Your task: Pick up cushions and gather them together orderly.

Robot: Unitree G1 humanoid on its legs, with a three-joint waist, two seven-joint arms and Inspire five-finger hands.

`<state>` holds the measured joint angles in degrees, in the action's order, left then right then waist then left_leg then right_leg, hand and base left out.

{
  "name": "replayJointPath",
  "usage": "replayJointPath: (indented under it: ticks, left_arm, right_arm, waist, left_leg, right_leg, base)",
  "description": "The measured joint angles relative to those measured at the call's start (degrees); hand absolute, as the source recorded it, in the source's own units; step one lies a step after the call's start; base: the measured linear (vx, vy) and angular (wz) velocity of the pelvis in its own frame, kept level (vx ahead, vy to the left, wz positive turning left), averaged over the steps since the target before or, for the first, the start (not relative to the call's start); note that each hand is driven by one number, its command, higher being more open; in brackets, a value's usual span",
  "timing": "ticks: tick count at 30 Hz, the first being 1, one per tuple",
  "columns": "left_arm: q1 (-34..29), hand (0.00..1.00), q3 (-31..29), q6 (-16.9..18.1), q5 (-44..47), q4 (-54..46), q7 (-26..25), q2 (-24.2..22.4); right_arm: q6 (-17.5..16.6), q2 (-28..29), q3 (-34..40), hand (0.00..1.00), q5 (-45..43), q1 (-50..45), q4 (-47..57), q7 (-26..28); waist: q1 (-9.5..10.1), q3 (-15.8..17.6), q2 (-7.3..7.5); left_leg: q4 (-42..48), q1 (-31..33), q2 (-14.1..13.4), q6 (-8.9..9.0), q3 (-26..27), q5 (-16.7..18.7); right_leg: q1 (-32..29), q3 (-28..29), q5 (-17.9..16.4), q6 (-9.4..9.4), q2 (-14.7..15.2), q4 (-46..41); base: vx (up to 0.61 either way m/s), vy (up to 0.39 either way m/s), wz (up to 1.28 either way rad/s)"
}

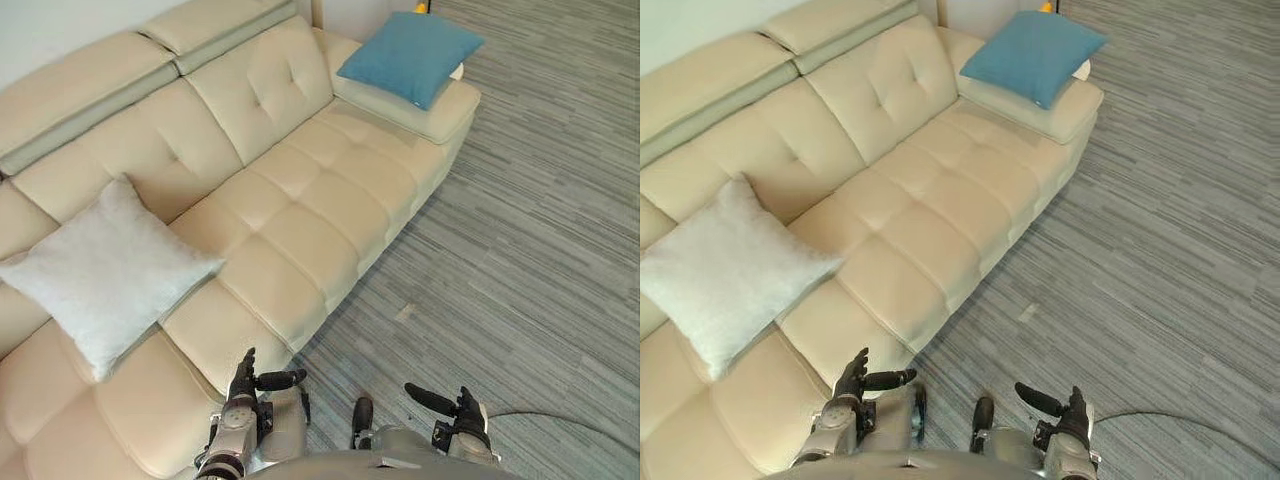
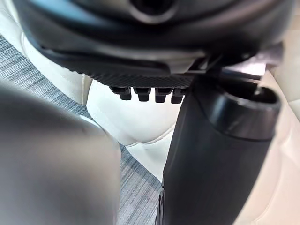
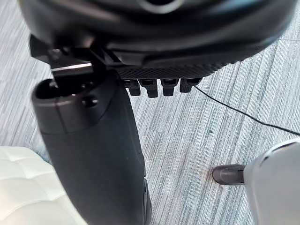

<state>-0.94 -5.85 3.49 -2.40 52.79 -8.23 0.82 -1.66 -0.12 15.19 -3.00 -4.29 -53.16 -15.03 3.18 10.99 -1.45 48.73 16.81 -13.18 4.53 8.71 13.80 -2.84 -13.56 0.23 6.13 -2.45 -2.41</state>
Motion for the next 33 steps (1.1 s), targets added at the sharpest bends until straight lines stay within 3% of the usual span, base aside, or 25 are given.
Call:
replayJointPath:
  ticks: [2, 3, 5, 7, 9, 11, 12, 13, 15, 16, 17, 19, 21, 22, 23, 24, 25, 26, 28, 29, 31, 32, 33]
  left_arm:
    - [-0.03, 1.00, -0.11, 0.04, 0.00, -0.39, -0.03, -0.05]
    - [0.05, 1.00, -0.27, 0.02, 0.01, -0.86, -0.03, -0.05]
    - [-0.14, 1.00, -0.45, 0.06, 0.05, -1.28, -0.15, 0.08]
    - [-0.61, 1.00, -2.59, 0.14, 0.73, -1.35, -0.41, -0.35]
    - [-1.08, 1.00, -2.75, 0.15, 0.72, -1.35, -0.49, -0.72]
    - [-1.88, 1.00, -2.87, 0.08, 0.62, -1.38, -0.44, -0.25]
    - [-2.21, 1.00, -2.79, 0.00, 0.59, -1.36, -0.47, -0.15]
    - [-2.82, 1.00, -2.77, -0.30, 0.60, -1.30, -0.55, 0.06]
    - [-2.80, 1.00, -2.95, -0.45, 0.60, -0.98, -1.02, 0.57]
    - [-2.94, 1.00, -2.52, -0.44, 0.60, -0.26, -1.38, 0.55]
    - [-2.96, 1.00, -1.47, -0.48, 0.59, 0.40, -1.42, 0.85]
    - [-2.89, 1.00, -1.06, -0.48, 0.60, 0.81, -1.43, 1.03]
    - [-2.63, 1.00, -0.84, -0.47, 0.60, 2.03, -1.50, 1.36]
    - [-2.64, 1.00, -0.29, -0.57, 0.94, 2.64, -1.45, 1.88]
    - [-2.60, 1.00, 0.31, -0.69, 0.90, 2.60, -1.41, 2.86]
    - [-1.89, 1.00, 0.54, -0.72, 0.71, 3.54, -1.48, 2.85]
    - [-1.91, 1.00, 0.80, -0.68, 0.62, 4.25, -1.29, 2.17]
    - [-1.90, 1.00, 0.98, -0.66, 0.62, 4.45, -1.26, 1.89]
    - [-1.76, 1.00, 0.99, -0.47, 0.54, 4.90, -1.13, 1.07]
    - [-1.73, 1.00, 0.94, -0.44, 0.53, 4.92, -1.14, 1.19]
    - [-0.90, 1.00, 0.70, -0.37, 0.55, 4.69, -1.02, 1.17]
    - [-0.59, 1.00, 0.49, -0.30, 0.54, 4.70, -0.99, 1.14]
    - [-0.10, 1.00, 0.37, -0.25, 0.53, 4.61, -0.92, 0.92]
  right_arm:
    - [0.22, 0.02, 0.02, 1.00, -0.57, -0.02, 0.01, -0.30]
    - [0.22, 0.30, -0.03, 1.00, -0.58, 0.41, 0.04, -0.71]
    - [0.20, 0.67, -0.22, 1.00, -0.57, 0.91, 0.04, -0.78]
    - [0.20, 1.15, -0.43, 1.00, -0.55, 1.31, 0.11, -0.79]
    - [0.35, 1.59, -0.51, 1.00, -0.53, 1.28, 0.33, -0.68]
    - [0.35, 2.54, -1.51, 1.00, -0.39, 0.47, 1.63, -0.60]
    - [0.37, 2.57, -1.61, 1.00, -0.42, 0.00, 1.90, -0.58]
    - [0.37, 2.36, -1.82, 1.00, -0.37, -1.07, 2.50, -0.57]
    - [0.61, 2.40, -2.30, 1.00, -0.33, -1.03, 2.32, -0.41]
    - [0.76, 2.18, -2.35, 1.00, 0.07, -0.40, 2.32, -0.12]
    - [0.86, 2.17, -2.40, 1.00, 0.99, 0.11, 2.28, 0.04]
    - [0.87, 2.30, -2.88, 1.00, 2.11, 0.79, 1.34, 0.13]
    - [0.91, 2.15, -2.92, 1.00, 3.32, 2.91, -0.94, 0.41]
    - [0.90, 2.07, -2.96, 1.00, 3.43, 3.72, -1.89, 0.53]
    - [0.83, 2.07, -3.22, 1.00, 3.53, 4.18, -2.86, 0.67]
    - [0.81, 0.86, -3.64, 1.00, 3.75, 5.15, -4.37, 0.85]
    - [0.78, -0.50, -4.64, 1.00, 4.06, 6.04, -5.74, 0.95]
    - [0.74, -1.12, -4.78, 1.00, 4.07, 6.05, -6.04, 0.95]
    - [0.84, -2.95, -3.88, 1.00, 4.06, 5.76, -7.75, 0.93]
    - [0.90, -3.48, -3.36, 1.00, 4.05, 5.35, -8.53, 0.78]
    - [0.86, -3.51, -2.20, 1.00, 2.96, 3.63, -8.57, 0.52]
    - [0.87, -3.40, -2.21, 1.00, 2.93, 3.61, -8.43, 0.41]
    - [0.89, -3.65, -2.23, 1.00, 2.97, 3.46, -8.31, 0.13]
  waist:
    - [0.45, 0.27, 0.09]
    - [1.01, 0.55, 0.43]
    - [2.23, 0.78, 0.86]
    - [3.05, 0.37, 0.18]
    - [3.22, -0.07, -0.49]
    - [3.33, -1.37, 0.76]
    - [3.26, -2.00, 1.00]
    - [3.15, -3.14, 1.72]
    - [3.27, -3.34, 2.91]
    - [2.92, -3.35, 2.66]
    - [2.33, -3.32, 2.44]
    - [2.02, -3.17, 2.15]
    - [1.45, -2.88, 1.72]
    - [1.39, -2.86, 1.89]
    - [1.37, -3.11, 3.39]
    - [1.46, -2.93, 2.75]
    - [1.50, -2.90, 1.25]
    - [1.50, -2.82, 1.03]
    - [1.16, -2.57, -0.83]
    - [1.08, -2.29, -0.81]
    - [1.16, -1.62, -1.27]
    - [1.25, -1.16, -1.48]
    - [1.38, -0.55, -2.01]
  left_leg:
    - [-6.51, 1.27, 2.14, -0.21, -0.74, 0.18]
    - [-13.98, 2.68, 4.86, -0.19, -3.61, -0.10]
    - [-22.30, 3.20, 6.67, 0.77, -6.96, -0.91]
    - [-29.45, 3.10, 6.73, 0.89, -10.43, -2.39]
    - [-30.31, 2.05, 6.27, 0.18, -11.46, -3.00]
    - [-29.25, -0.18, 6.75, -1.05, -7.92, -4.22]
    - [-28.98, -0.55, 6.67, -1.05, -6.53, -4.61]
    - [-28.33, -2.41, 6.93, -1.86, -2.19, -6.30]
    - [-28.33, -5.50, 8.33, -3.04, 1.68, -4.54]
    - [-28.38, -8.54, 8.82, -3.74, 3.65, -2.93]
    - [-28.43, -11.02, 8.85, -4.16, 4.58, -1.75]
    - [-29.39, -14.12, 8.45, -4.21, 5.11, -1.28]
    - [-30.54, -17.50, 6.14, -4.17, 5.30, -1.28]
    - [-30.80, -18.35, 5.58, -3.73, 5.62, -1.21]
    - [-30.88, -19.17, 6.39, -2.89, 6.18, -0.89]
    - [-31.07, -20.32, 5.43, -2.03, 5.25, -0.45]
    - [-32.42, -20.31, 4.97, -1.85, 1.78, -0.26]
    - [-33.56, -20.52, 5.39, -1.67, 0.22, 0.02]
    - [-34.70, -20.75, 5.84, -1.67, -2.55, -1.11]
    - [-31.18, -20.32, 5.12, -1.04, -3.15, -1.35]
    - [-10.87, -11.42, 2.32, 1.18, -4.88, -3.26]
    - [-6.43, -9.65, 1.73, 0.89, -5.34, -3.61]
    - [0.00, -6.07, 1.81, 0.10, -5.90, -0.84]
  right_leg:
    - [0.23, 1.53, -0.03, -0.01, -0.06, -0.18]
    - [0.29, 3.51, -0.12, 0.05, -0.02, -0.19]
    - [-0.15, 6.05, -0.36, 0.02, -0.18, -0.34]
    - [-0.38, 9.87, -1.26, -0.42, -1.37, -1.03]
    - [-0.57, 12.79, -2.79, -1.15, -2.21, -2.86]
    - [-2.83, 17.20, -7.48, -3.53, -1.18, -9.56]
    - [-3.41, 17.54, -8.78, -3.82, -0.63, -11.32]
    - [-5.64, 16.13, -13.08, -7.50, 2.15, -19.29]
    - [-9.29, 13.24, -15.78, -10.11, 5.71, -29.68]
    - [-11.80, 8.26, -15.07, -10.70, 8.53, -37.33]
    - [-12.49, 3.80, -14.61, -10.32, 10.94, -42.37]
    - [-12.42, -1.72, -16.04, -8.50, 13.36, -44.02]
    - [-12.83, -9.10, -16.26, -7.77, 14.81, -37.78]
    - [-13.27, -10.78, -14.77, -7.81, 14.96, -33.15]
    - [-13.62, -12.31, -8.33, -6.54, 15.27, -25.27]
    - [-13.02, -12.56, -7.28, -2.72, 13.98, -25.04]
    - [-12.08, -11.14, -6.97, -2.07, 11.15, -22.30]
    - [-11.95, -10.65, -6.87, -1.90, 10.47, -21.60]
    - [-9.65, -10.62, -7.19, -1.54, 7.90, -19.36]
    - [-8.13, -10.72, -7.89, -1.70, 6.99, -17.63]
    - [-2.96, -11.16, -8.09, -1.91, 4.38, -12.01]
    - [-1.83, -11.13, -8.10, -1.90, 3.80, -11.10]
    - [1.06, -10.76, -8.20, -1.80, 2.82, -9.29]
  base:
    - [0.09, 0.047, -0.49]
    - [0.12, 0.089, -0.49]
    - [0.12, 0.103, -0.84]
    - [0.19, 0.159, -1.09]
    - [0.21, 0.167, -0.93]
    - [0.34, 0.260, -1.13]
    - [0.39, 0.275, -1.15]
    - [0.31, 0.224, -0.77]
    - [0.32, 0.190, -0.86]
    - [0.41, 0.179, -0.81]
    - [0.35, 0.125, -0.54]
    - [0.35, 0.028, -0.25]
    - [0.39, -0.083, -0.31]
    - [0.42, -0.187, -0.33]
    - [0.36, -0.163, -0.48]
    - [0.47, -0.243, -0.75]
    - [0.30, -0.151, -0.73]
    - [0.28, -0.157, -0.64]
    - [0.14, -0.081, -0.25]
    - [0.14, -0.140, 0.00]
    - [0.17, -0.177, 0.04]
    - [0.15, -0.139, -0.07]
    - [0.14, -0.082, -0.11]
